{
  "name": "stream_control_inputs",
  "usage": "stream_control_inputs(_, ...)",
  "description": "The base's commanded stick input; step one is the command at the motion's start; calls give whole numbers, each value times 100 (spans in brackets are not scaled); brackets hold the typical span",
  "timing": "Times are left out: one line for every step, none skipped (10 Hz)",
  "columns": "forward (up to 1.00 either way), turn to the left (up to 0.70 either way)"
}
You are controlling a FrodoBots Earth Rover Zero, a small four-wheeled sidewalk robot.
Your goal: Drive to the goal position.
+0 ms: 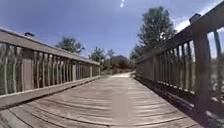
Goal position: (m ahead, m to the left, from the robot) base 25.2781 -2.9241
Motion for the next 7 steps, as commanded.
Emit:
stream_control_inputs(50, 0)
stream_control_inputs(50, 0)
stream_control_inputs(50, 0)
stream_control_inputs(50, 0)
stream_control_inputs(50, 0)
stream_control_inputs(50, 0)
stream_control_inputs(50, 0)
